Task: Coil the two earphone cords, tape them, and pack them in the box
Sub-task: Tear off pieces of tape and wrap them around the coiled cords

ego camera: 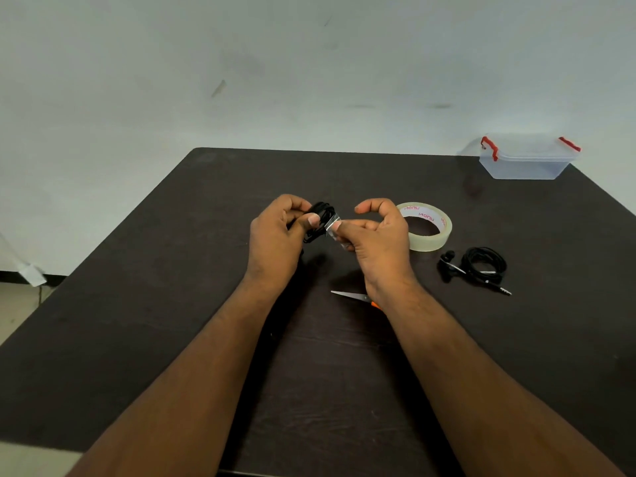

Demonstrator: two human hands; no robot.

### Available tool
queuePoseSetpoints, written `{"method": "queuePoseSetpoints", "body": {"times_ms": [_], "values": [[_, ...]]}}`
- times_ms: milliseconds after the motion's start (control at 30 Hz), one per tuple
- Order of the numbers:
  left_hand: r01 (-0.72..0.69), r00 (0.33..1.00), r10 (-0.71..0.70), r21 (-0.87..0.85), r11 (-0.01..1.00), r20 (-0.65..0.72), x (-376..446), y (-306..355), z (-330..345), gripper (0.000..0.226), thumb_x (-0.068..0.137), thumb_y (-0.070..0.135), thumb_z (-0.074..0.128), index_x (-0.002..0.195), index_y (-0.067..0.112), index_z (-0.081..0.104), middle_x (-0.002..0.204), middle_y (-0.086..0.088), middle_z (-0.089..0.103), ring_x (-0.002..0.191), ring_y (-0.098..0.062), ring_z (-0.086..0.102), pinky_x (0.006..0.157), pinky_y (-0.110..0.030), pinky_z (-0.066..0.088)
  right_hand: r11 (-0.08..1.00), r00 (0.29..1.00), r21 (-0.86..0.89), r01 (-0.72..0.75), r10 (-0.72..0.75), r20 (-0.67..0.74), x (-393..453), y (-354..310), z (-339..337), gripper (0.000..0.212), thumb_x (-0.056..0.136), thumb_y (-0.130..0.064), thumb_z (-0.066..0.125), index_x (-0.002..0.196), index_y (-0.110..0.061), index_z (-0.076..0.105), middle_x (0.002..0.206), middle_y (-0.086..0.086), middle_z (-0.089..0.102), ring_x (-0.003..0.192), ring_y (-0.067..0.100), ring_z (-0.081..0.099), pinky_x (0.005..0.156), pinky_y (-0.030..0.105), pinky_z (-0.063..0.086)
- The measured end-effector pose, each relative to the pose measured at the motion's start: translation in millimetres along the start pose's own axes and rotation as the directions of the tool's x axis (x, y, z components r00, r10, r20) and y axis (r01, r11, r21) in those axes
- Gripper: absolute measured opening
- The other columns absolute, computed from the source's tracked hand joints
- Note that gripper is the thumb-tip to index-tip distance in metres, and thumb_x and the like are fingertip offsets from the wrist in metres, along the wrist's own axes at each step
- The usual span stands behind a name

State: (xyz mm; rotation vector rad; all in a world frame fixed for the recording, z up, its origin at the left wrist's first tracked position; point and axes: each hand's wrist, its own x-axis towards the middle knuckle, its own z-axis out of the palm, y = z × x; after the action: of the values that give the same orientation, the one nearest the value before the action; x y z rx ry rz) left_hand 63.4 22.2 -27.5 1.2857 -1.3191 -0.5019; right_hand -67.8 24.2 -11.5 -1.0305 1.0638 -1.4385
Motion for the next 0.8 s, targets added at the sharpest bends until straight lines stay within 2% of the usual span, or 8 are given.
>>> {"method": "queuePoseSetpoints", "body": {"times_ms": [167, 333, 433, 533, 633, 733, 800], "values": [[-0.079, 0.996, 0.078, -0.029, 0.996, -0.034, -6.0, -0.2, 7.3, 0.011, 0.085, 0.005, 0.068, 0.09, 0.015, 0.068, 0.081, 0.006, 0.07, 0.074, -0.002, 0.065, 0.066, -0.014, 0.049, 1.0, 1.0, -0.012, -0.011, 0.011, -0.003, -0.8, 2.1, 1.2, 0.037, 0.074, 0.007, 0.072, 0.093, -0.014, 0.049, 0.068, 0.015, 0.066, 0.053, 0.015, 0.058, 0.051, 0.024, 0.046], [-0.079, 0.994, 0.072, -0.082, 0.993, -0.086, -8.3, 2.2, 11.2, 0.012, 0.086, 0.006, 0.066, 0.091, 0.017, 0.069, 0.082, 0.004, 0.07, 0.072, -0.006, 0.064, 0.059, -0.021, 0.05, 1.0, 0.999, 0.009, -0.026, 0.026, -0.02, -0.8, 1.8, 1.6, 0.038, 0.074, 0.006, 0.073, 0.093, -0.015, 0.048, 0.069, 0.014, 0.067, 0.053, 0.014, 0.058, 0.051, 0.023, 0.046], [-0.141, 0.985, 0.136, -0.041, 0.989, -0.104, -6.5, 0.4, 10.6, 0.011, 0.084, 0.008, 0.068, 0.09, 0.018, 0.069, 0.095, 0.0, 0.066, 0.084, -0.007, 0.063, 0.07, -0.024, 0.052, 0.998, 0.999, 0.057, -0.042, 0.043, -0.018, -1.8, 1.6, 2.8, 0.038, 0.074, 0.007, 0.072, 0.092, -0.016, 0.047, 0.063, 0.01, 0.064, 0.049, 0.011, 0.056, 0.048, 0.02, 0.043], [-0.146, 0.985, 0.141, -0.043, 0.988, -0.097, -6.8, 1.4, 11.2, 0.009, 0.084, 0.009, 0.071, 0.09, 0.015, 0.07, 0.113, -0.001, 0.057, 0.095, -0.008, 0.063, 0.075, -0.014, 0.051, 0.993, 0.999, 0.105, -0.049, 0.05, -0.008, -3.1, -1.0, 3.5, 0.036, 0.076, 0.008, 0.07, 0.093, -0.014, 0.047, 0.062, 0.006, 0.065, 0.05, 0.009, 0.057, 0.047, 0.018, 0.043], [-0.109, 0.991, 0.1, -0.096, 0.989, -0.092, -9.8, 3.9, 12.6, 0.009, 0.084, 0.009, 0.071, 0.09, 0.015, 0.07, 0.121, -0.001, 0.052, 0.092, -0.014, 0.065, 0.07, -0.012, 0.05, 0.99, 0.999, 0.133, -0.053, 0.054, -0.006, -4.5, -2.0, 3.8, 0.036, 0.077, 0.007, 0.069, 0.096, -0.014, 0.047, 0.062, 0.003, 0.068, 0.053, 0.008, 0.059, 0.047, 0.017, 0.044], [-0.098, 0.991, 0.086, -0.12, 0.988, -0.103, -11.1, 5.0, 13.2, 0.009, 0.083, 0.008, 0.072, 0.089, 0.014, 0.07, 0.125, -0.003, 0.05, 0.088, -0.014, 0.065, 0.068, -0.01, 0.049, 0.989, 0.998, 0.134, -0.059, 0.06, -0.004, -6.4, -1.2, 5.3, 0.037, 0.077, 0.005, 0.071, 0.096, -0.015, 0.046, 0.067, 0.008, 0.068, 0.054, 0.009, 0.058, 0.047, 0.017, 0.043], [-0.08, 0.993, 0.067, -0.134, 0.988, -0.099, -10.7, 4.6, 13.3, 0.009, 0.083, 0.009, 0.072, 0.089, 0.016, 0.07, 0.127, -0.002, 0.05, 0.09, -0.019, 0.066, 0.068, -0.012, 0.05, 0.99, 0.999, 0.13, -0.05, 0.05, 0.001, -6.7, -1.3, 5.8, 0.038, 0.077, 0.005, 0.07, 0.096, -0.016, 0.046, 0.069, 0.01, 0.067, 0.055, 0.01, 0.058, 0.048, 0.017, 0.044]]}}
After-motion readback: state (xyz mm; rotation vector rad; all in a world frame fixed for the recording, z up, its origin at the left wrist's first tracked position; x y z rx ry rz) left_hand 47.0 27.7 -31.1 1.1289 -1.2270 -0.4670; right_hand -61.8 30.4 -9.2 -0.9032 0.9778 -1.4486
